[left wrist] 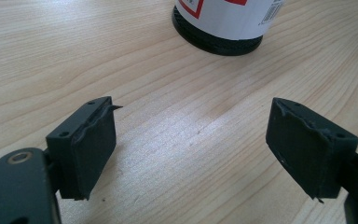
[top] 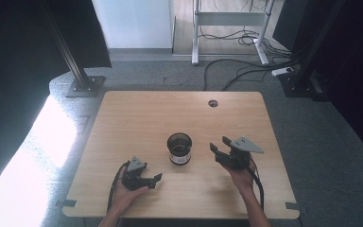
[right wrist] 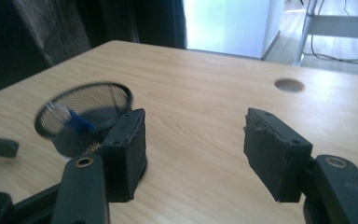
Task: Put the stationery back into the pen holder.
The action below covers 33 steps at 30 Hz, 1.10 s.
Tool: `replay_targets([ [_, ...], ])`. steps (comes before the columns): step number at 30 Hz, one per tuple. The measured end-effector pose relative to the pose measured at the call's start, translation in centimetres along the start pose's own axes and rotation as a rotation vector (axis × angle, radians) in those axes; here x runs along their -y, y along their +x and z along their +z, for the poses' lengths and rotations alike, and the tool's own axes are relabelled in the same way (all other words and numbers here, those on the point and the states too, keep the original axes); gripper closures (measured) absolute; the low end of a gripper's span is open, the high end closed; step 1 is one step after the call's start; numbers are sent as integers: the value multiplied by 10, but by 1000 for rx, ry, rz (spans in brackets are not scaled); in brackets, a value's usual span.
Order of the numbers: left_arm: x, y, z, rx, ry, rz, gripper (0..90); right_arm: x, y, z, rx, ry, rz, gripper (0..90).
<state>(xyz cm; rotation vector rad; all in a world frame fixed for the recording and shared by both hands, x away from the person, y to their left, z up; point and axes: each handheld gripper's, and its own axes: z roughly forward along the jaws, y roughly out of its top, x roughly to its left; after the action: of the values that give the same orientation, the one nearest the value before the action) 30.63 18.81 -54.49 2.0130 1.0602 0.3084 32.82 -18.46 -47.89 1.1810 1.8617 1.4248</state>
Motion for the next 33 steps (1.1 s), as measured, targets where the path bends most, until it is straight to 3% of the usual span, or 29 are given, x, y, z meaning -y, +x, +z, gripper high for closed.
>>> replay_targets([
  [7,0,0,0,-1,2,0,163,33,-19,-17,37,54,29,379],
  [17,0,0,0,-3,9,4,163,65,-39,-29,85,132,62,378],
  [25,0,0,1,-6,13,8,163,72,-45,-27,125,170,59,378],
  [33,0,-1,1,-7,15,11,163,74,-46,-25,136,192,57,377],
])
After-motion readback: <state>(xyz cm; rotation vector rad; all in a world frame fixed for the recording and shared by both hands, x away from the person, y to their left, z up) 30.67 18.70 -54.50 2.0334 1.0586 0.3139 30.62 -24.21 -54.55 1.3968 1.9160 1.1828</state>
